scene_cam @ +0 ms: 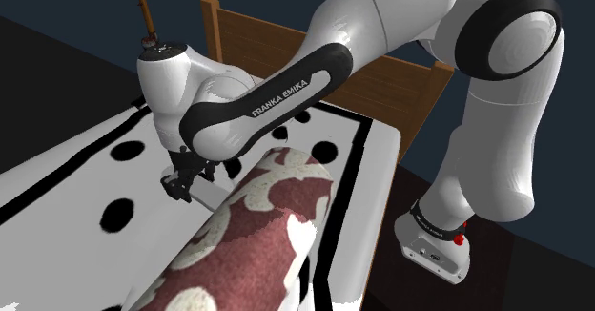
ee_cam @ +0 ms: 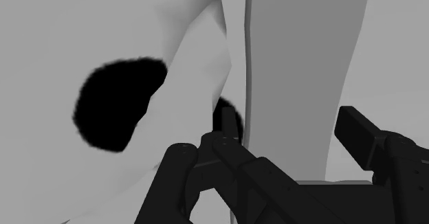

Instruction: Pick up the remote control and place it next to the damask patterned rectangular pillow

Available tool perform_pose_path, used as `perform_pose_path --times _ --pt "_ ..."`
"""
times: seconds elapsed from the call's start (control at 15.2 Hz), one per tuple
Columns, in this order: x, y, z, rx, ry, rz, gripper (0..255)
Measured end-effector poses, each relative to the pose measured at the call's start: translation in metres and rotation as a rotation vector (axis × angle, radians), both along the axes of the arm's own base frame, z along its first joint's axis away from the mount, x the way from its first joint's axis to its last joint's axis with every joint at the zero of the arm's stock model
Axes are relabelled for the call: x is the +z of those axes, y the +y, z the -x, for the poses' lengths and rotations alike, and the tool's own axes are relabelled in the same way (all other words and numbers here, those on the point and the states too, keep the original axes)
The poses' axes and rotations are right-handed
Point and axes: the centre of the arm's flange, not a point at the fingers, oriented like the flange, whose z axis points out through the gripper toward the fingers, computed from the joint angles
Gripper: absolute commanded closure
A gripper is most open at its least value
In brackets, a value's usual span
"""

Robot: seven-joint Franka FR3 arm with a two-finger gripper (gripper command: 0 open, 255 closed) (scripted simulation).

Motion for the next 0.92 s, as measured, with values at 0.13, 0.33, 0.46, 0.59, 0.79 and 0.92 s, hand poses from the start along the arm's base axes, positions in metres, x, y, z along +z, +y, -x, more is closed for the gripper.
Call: perform_pose_path --times 0.13,0.33,0.46,0.59,0.79,0.92 --pt "0.000 0.000 0.000 0.000 0.000 0.000 0" --pt "0.000 0.000 0.000 0.000 0.000 0.000 0" --pt "0.000 0.000 0.000 0.000 0.000 0.000 0" --pt "0.016 0.000 0.000 0.000 -0.001 0.000 0" --pt "0.044 0.000 0.000 0.000 -0.001 -0.001 0" --pt "0.049 -0.001 0.001 0.000 -0.001 -0.001 0"
